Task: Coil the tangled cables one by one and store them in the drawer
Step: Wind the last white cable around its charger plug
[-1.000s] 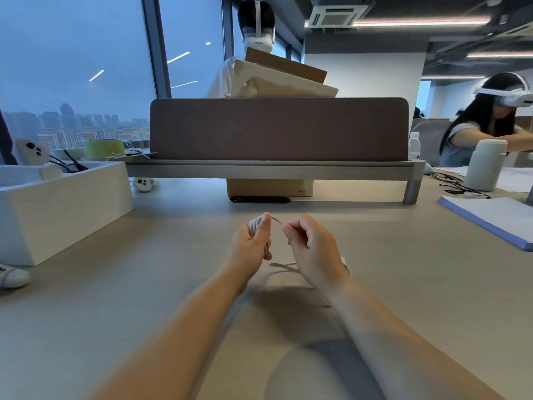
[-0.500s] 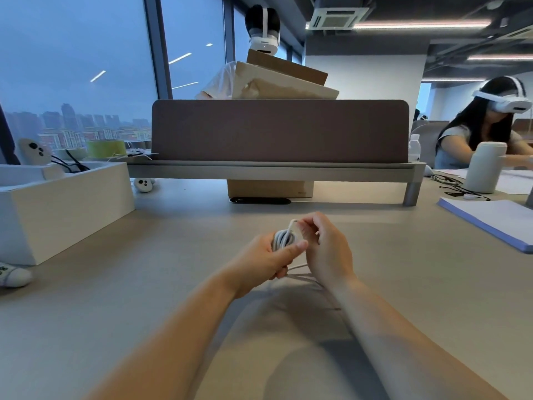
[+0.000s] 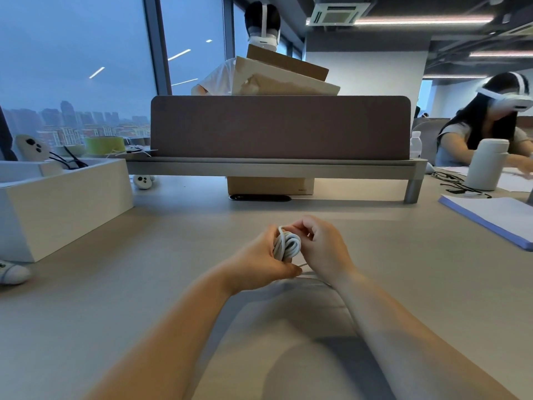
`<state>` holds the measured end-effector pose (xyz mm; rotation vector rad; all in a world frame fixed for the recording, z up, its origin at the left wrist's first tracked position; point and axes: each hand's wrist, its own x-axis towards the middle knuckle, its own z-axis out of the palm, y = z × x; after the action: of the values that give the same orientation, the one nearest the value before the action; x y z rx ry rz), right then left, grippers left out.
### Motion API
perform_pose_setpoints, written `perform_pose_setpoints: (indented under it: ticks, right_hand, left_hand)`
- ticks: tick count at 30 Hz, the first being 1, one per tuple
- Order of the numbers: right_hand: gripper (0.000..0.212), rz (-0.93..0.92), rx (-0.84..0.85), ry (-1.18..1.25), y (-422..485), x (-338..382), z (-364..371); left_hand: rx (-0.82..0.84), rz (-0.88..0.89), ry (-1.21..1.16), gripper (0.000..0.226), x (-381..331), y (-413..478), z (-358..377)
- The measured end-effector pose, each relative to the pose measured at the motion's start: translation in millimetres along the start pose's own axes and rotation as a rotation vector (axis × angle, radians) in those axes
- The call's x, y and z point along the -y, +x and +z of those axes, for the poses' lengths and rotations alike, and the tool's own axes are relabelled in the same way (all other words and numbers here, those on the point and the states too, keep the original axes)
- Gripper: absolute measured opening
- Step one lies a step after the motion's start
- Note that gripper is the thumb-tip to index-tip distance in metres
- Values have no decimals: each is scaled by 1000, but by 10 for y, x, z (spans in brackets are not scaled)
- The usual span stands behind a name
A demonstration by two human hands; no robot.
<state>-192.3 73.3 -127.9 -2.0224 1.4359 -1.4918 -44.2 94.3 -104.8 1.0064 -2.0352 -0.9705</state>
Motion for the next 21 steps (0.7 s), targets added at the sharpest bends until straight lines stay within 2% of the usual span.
perform_pose_setpoints:
  ticks: [10,15,21]
  right_hand:
    - [31,96,109,1,-3,48,32]
    - [30,-39,160,-343,-58,126,28]
    - [23,-142,250,-408,-121,239,89]
  left_hand:
    - [-119,-76,66,59,75,45,-100]
    - [-192,-80,162,55,108,59,-102]
    - [-364,-90,178,50,210,151,-102]
